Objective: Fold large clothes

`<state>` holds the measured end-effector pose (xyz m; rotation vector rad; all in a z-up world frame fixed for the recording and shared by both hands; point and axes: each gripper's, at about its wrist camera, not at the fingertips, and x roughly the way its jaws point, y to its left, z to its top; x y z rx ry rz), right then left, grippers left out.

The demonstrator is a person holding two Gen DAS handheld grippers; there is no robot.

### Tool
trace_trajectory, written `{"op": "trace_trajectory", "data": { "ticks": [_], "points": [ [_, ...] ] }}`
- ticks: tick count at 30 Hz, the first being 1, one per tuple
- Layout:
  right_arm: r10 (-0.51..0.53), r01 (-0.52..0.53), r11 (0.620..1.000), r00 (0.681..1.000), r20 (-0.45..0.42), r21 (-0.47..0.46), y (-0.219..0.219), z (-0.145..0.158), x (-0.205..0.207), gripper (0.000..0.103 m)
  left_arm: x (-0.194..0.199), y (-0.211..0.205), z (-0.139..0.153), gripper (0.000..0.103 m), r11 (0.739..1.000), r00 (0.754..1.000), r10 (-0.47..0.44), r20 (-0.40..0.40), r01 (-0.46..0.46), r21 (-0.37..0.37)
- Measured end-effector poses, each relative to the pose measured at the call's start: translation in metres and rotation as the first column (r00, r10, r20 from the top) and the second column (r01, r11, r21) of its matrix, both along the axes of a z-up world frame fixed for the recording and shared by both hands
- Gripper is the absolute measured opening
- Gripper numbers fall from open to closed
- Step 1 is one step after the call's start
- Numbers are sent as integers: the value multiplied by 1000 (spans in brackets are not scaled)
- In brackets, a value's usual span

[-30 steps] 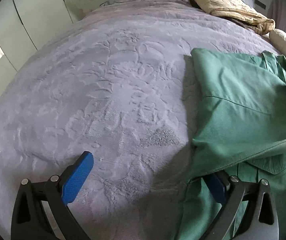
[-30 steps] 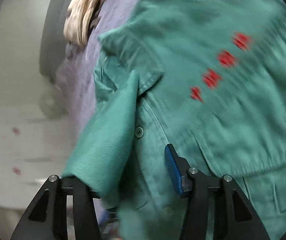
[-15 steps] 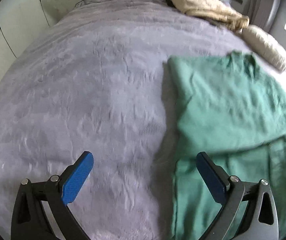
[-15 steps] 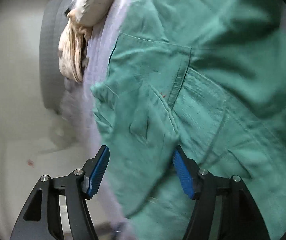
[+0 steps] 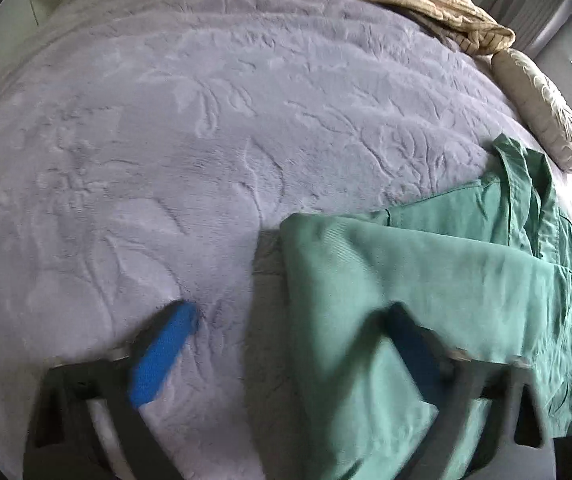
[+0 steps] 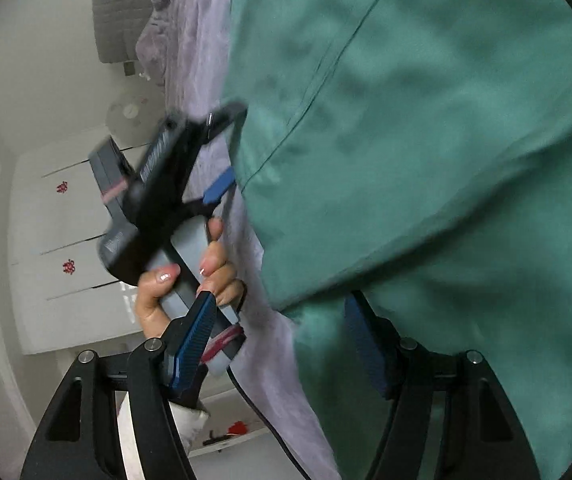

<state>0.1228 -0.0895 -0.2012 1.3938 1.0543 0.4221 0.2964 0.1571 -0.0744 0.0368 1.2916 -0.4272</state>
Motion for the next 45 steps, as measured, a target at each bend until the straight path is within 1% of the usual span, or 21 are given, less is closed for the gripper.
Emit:
{"op": "trace_trajectory", "data": {
  "ticks": [1, 2, 3, 5, 6, 10, 15, 19, 21, 23, 24, 25, 28, 30, 31, 34, 35, 36, 40, 43, 45],
  "points": [
    [-9, 9, 1000, 1000, 1, -4, 5, -1, 2, 71, 0, -1, 0, 58, 1000, 1000, -14, -10, 14, -14],
    [-22, 22, 1000, 1000, 4, -4, 9, -2, 4, 70, 0, -2, 1, 16, 999, 999, -29, -18, 29, -36],
    [-30, 30, 1000, 1000, 8, 2, 13, -3, 8, 64, 0, -2, 2, 3, 996, 998, -50, -36, 47, -76],
    [-27, 27, 1000, 1000, 4, 7, 18, -2, 24, 4, -2, 3, 14, 3, 994, 999, -47, -3, 47, -99],
    [-12, 12, 1000, 1000, -7, -4, 25, 1, 31, 3, -2, 6, 19, 3, 993, 999, -50, 19, 51, -108],
    [60, -59, 998, 995, 74, -9, 48, 14, 46, 3, -2, 20, 16, 3, 992, 999, -50, 19, 52, -113],
    [178, -181, 980, 983, -46, -79, 73, -21, 51, 3, -5, 21, 6, 3, 994, 999, -30, 27, 33, -106],
    [289, -292, 950, 956, -42, -115, 59, 1, 31, 12, -9, 20, 17, 4, 996, 998, -39, 53, 43, -83],
    [306, -298, 927, 952, 2, -228, 27, 26, 13, 13, -12, 19, 24, 4, 996, 996, -45, 75, 50, -70],
    [253, -227, 898, 967, 22, -377, -17, 49, -3, 27, -15, 17, 26, 3, 997, 995, -49, 83, 53, -53],
    [201, -169, 867, 979, 18, -469, -45, 59, -10, 44, -16, 16, 26, 3, 997, 995, -53, 81, 57, -46],
    [138, -107, 820, 990, 12, -562, -72, 68, -19, 52, -16, 14, 24, 3, 998, 995, -50, 81, 53, -33],
    [-38, 28, 668, 999, 3, -743, -146, 84, -33, 52, -18, 14, 19, 3, 999, 997, -26, 76, 28, -26],
    [-121, 51, 613, 992, -30, -788, -181, 82, -28, 52, -20, 13, 17, 3, 1000, 997, -12, 77, 14, -20],
    [-145, 56, 606, 989, -41, -794, -193, 77, -25, 52, -20, 12, 17, 3, 1000, 997, -8, 80, 10, -14],
    [-121, 24, 653, 990, -73, -757, -208, 56, -18, 47, -21, 9, 19, 3, 1000, 996, -5, 88, 4, 10],
    [-86, 1, 643, 994, -71, -766, -205, 57, -8, 33, -22, 8, 19, 3, 1000, 996, -6, 93, 5, 19],
    [-43, -32, 625, 996, -74, -780, -196, 60, -1, 7, -23, 6, 19, 3, 1000, 995, -10, 99, 7, 30],
    [35, -57, 492, 998, -46, -868, -188, 77, 1, 7, -23, 2, 16, 3, 999, 993, -13, 113, 7, 52],
    [22, -55, 473, 999, -50, -879, -209, 65, -16, 9, -25, 1, 13, 4, 998, 992, 0, 125, -7, 58],
    [7, -68, 526, 997, -76, -848, -219, 53, -20, 9, -27, 0, 15, 4, 997, 991, 5, 137, -16, 79]
  ]
}}
